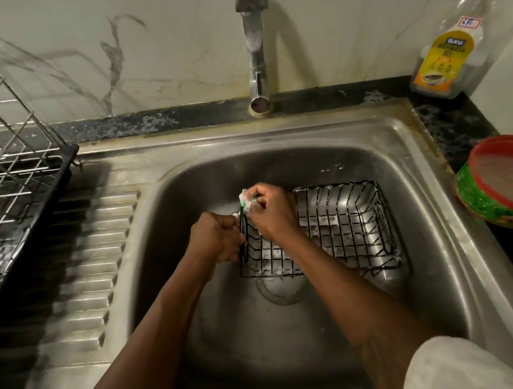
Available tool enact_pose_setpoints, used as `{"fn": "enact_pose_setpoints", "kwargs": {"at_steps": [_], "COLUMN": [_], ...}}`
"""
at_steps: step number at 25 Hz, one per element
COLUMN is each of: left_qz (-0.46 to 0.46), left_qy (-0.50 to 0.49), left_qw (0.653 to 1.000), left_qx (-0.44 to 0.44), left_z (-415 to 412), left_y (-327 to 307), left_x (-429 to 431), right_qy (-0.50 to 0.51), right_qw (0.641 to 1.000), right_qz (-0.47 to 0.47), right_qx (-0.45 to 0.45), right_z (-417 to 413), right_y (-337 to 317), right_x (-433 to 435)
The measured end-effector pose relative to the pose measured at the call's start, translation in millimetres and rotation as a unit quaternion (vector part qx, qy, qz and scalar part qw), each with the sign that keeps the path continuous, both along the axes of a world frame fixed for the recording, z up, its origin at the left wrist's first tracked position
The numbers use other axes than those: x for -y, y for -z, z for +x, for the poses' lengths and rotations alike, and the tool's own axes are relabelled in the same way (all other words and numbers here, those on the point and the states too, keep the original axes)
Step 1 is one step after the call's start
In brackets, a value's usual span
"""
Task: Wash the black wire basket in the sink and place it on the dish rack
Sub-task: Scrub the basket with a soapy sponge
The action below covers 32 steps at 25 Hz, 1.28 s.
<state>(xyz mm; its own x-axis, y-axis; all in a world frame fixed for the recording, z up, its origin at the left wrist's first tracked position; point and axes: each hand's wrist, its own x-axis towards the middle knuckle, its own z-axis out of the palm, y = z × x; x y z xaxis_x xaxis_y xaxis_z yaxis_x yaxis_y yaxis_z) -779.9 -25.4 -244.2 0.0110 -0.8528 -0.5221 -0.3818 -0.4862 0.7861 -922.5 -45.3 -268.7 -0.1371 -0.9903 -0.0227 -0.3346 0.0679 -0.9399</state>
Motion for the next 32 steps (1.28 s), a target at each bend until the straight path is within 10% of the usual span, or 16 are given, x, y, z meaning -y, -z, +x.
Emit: {"fn": "enact_pose_setpoints", "kwargs": {"at_steps": [5, 20, 29, 32], "left_qz": [0.001, 0.063, 0.073, 0.078], "left_qy": [-0.019, -0.044, -0.086, -0.076], "left_qw": [0.999, 0.995, 0.992, 0.992], "left_qx": [0.032, -0.070, -0.059, -0.067], "left_z": [-2.2, -7.2, -7.0, -8.3], "left_y": [-4.7, -25.0, -27.5, -29.1], "left_x": [2.1, -0.6, 3.5, 3.3], "right_qy": [-0.110, 0.001, -0.269, -0.171], "right_qw": [0.992, 0.999, 0.932, 0.963], "right_qz": [0.006, 0.038, 0.217, 0.167], "right_qx": [-0.055, 0.015, 0.107, 0.126], "right_z": [-9.6, -3.7, -26.7, -19.1], "right_y": [-11.0, -0.2, -24.2, -19.2], "right_x": [-17.1, -4.8, -26.4, -16.6]}}
